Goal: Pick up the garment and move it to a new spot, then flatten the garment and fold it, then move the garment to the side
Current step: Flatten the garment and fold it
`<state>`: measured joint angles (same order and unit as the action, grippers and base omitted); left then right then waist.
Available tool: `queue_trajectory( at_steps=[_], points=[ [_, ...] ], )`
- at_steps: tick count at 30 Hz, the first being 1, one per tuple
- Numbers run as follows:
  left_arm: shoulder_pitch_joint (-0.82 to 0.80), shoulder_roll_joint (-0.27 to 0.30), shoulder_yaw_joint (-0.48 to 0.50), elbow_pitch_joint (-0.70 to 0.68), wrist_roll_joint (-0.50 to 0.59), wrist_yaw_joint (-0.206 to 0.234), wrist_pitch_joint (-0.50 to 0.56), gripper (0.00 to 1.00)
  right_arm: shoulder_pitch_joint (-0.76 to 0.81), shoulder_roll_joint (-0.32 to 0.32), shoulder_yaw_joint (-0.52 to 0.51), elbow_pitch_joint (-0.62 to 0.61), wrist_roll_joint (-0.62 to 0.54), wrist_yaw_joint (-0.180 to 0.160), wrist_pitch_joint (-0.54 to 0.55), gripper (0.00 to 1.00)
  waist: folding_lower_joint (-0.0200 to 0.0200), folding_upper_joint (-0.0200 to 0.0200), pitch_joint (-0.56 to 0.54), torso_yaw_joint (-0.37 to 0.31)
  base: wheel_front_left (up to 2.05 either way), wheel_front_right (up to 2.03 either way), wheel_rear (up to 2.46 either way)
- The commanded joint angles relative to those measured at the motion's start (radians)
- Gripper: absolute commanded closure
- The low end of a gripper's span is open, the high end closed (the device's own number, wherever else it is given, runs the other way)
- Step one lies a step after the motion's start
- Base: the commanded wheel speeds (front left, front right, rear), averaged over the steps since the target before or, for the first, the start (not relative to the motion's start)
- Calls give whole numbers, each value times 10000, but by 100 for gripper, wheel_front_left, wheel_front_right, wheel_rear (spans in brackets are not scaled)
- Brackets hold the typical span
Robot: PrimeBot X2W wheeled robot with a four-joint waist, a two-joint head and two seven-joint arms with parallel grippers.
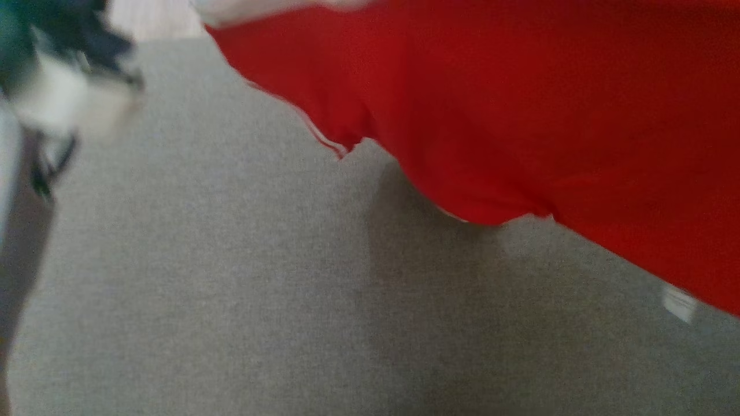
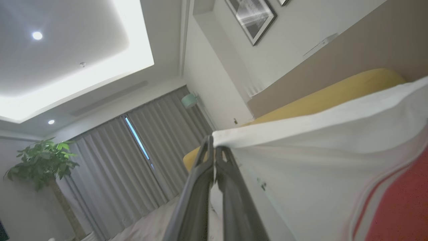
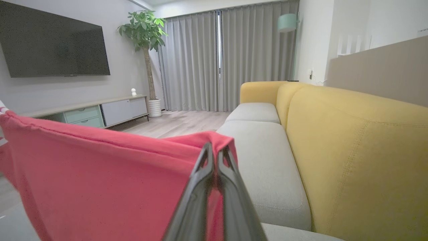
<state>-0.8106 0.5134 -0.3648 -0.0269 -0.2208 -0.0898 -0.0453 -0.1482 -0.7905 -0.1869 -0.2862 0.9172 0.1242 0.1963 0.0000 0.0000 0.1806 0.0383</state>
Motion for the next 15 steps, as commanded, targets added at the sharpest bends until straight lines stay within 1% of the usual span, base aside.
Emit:
queue_trajectory(
  at_steps=[1,3,5,9,10,11,13,15],
  points=[
    [-753,358,399,55,-61,-23,149,100,-662,-541,238,-67,92,65,74,100,0,0,471,-90,0,0,0],
    [-1794,283,231,861,-8,-141,284,100,-2124,-492,992,493,92,65,144,100,0,0,926,-127,0,0,0],
    [-2873,251,-4,1790,177,-234,245,100,-3691,-301,1810,1201,-38,65,159,100,0,0,1438,-166,0,0,0],
    [-4930,113,-271,3649,619,-294,-227,100,-6645,480,3300,2611,-727,65,-9,100,0,0,2355,-264,0,0,0],
    [-5906,-21,-269,4407,899,-165,-713,100,-7964,791,3777,3404,-1104,65,-317,100,0,0,2700,-265,0,0,0],
    [-6349,-109,-247,4741,1017,-44,-1001,100,-8538,897,3985,3777,-1278,65,-522,100,0,0,2818,-251,0,0,0],
    [-7128,-268,-225,5305,1267,231,-1591,100,-9471,1059,4324,4481,-1546,65,-1012,100,0,0,2952,-222,0,0,0],
    [-7588,-443,-201,5627,1372,430,-1949,100,-10077,1057,4703,5057,-1674,65,-1430,100,0,0,2980,-166,0,0,0]
  ],
)
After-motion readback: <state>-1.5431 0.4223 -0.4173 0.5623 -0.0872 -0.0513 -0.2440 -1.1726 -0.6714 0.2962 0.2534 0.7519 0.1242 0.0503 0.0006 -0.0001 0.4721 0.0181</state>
